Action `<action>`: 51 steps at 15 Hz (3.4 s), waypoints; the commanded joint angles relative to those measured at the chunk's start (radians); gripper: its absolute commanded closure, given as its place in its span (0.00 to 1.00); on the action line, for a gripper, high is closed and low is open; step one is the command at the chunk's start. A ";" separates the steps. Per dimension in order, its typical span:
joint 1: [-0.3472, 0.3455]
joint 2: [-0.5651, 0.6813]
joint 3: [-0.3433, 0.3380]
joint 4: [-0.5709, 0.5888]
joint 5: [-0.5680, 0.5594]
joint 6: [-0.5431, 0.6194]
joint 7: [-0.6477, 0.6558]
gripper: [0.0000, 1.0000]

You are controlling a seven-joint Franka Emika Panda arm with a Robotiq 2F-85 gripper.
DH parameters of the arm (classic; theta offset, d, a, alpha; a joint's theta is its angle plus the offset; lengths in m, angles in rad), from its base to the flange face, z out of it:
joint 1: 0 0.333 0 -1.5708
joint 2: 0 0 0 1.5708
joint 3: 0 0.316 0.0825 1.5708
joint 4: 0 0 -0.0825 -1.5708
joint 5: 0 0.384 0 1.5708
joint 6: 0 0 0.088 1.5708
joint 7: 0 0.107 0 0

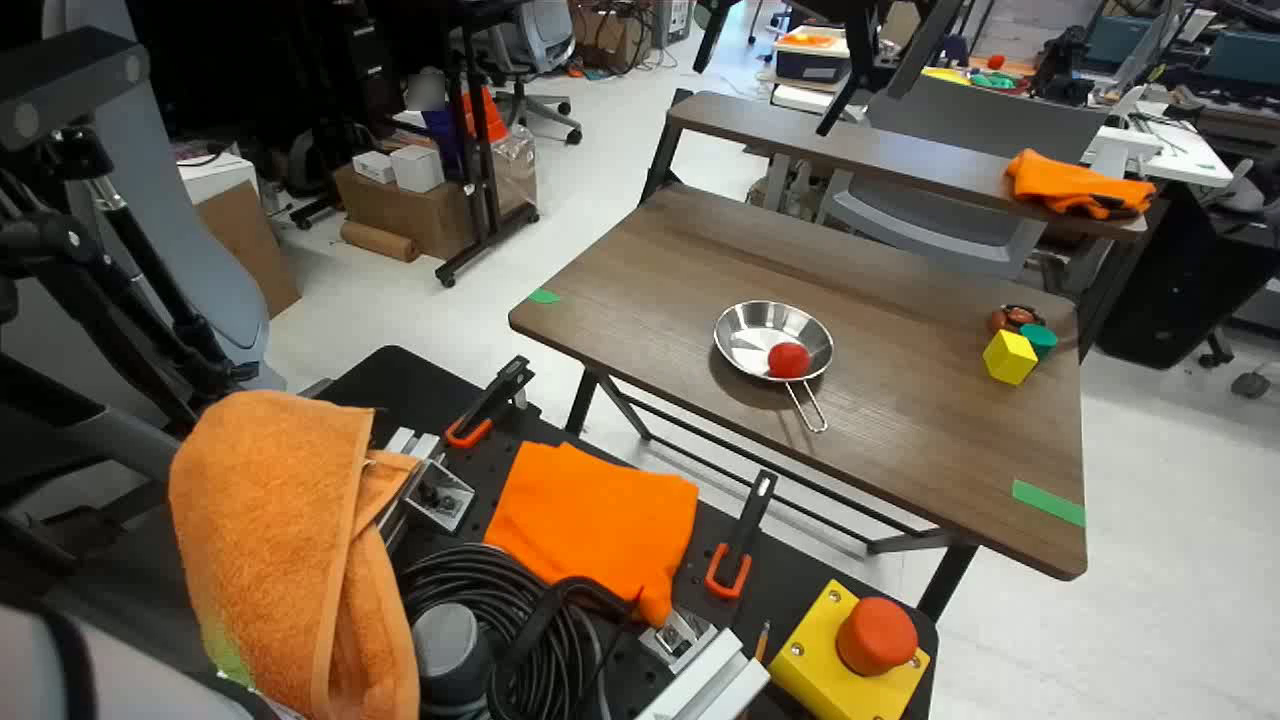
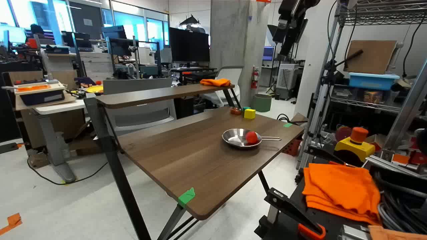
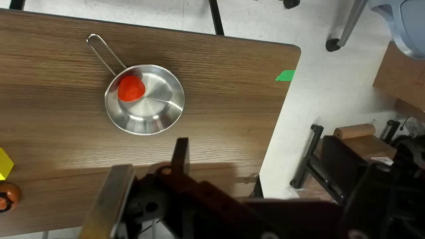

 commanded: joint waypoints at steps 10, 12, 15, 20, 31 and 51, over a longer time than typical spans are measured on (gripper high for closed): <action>-0.042 0.004 0.041 0.002 0.015 -0.005 -0.011 0.00; -0.042 0.004 0.041 0.002 0.015 -0.005 -0.011 0.00; -0.048 0.001 0.046 -0.002 0.007 0.012 -0.015 0.00; -0.131 0.018 0.112 0.000 -0.091 0.131 0.159 0.00; -0.195 0.026 0.140 -0.004 -0.239 0.266 0.293 0.00; -0.260 0.022 0.196 0.009 -0.373 0.235 0.559 0.00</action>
